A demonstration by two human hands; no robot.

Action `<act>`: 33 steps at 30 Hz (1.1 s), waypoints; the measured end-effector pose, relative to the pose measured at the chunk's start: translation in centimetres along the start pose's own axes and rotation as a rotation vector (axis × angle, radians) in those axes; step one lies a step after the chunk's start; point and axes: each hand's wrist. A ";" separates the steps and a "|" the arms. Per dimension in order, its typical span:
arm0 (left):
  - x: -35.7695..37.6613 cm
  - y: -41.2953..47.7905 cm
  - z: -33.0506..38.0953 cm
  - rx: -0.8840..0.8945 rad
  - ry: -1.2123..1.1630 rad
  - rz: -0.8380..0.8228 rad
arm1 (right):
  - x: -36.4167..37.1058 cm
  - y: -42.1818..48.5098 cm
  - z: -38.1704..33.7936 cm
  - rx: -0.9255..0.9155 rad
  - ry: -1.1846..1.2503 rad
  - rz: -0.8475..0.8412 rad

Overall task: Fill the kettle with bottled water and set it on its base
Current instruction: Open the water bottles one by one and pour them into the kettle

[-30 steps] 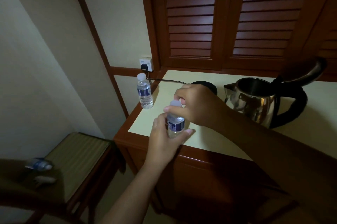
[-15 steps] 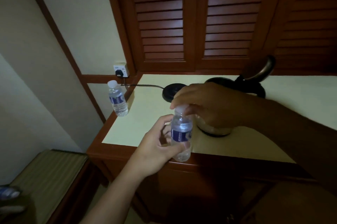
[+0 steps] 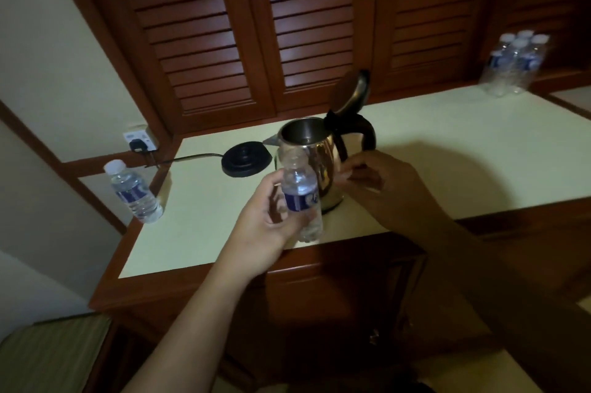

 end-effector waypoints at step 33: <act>-5.2 9.2 2.3 0.033 0.995 -0.025 | 2.7 0.7 10.0 0.211 -1.004 -0.197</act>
Point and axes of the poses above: each hand's wrist, its own y-axis towards the middle knuckle, its own x-axis out of the palm, z = x × y, and after that the axes turned 12 degrees about x, right-handed
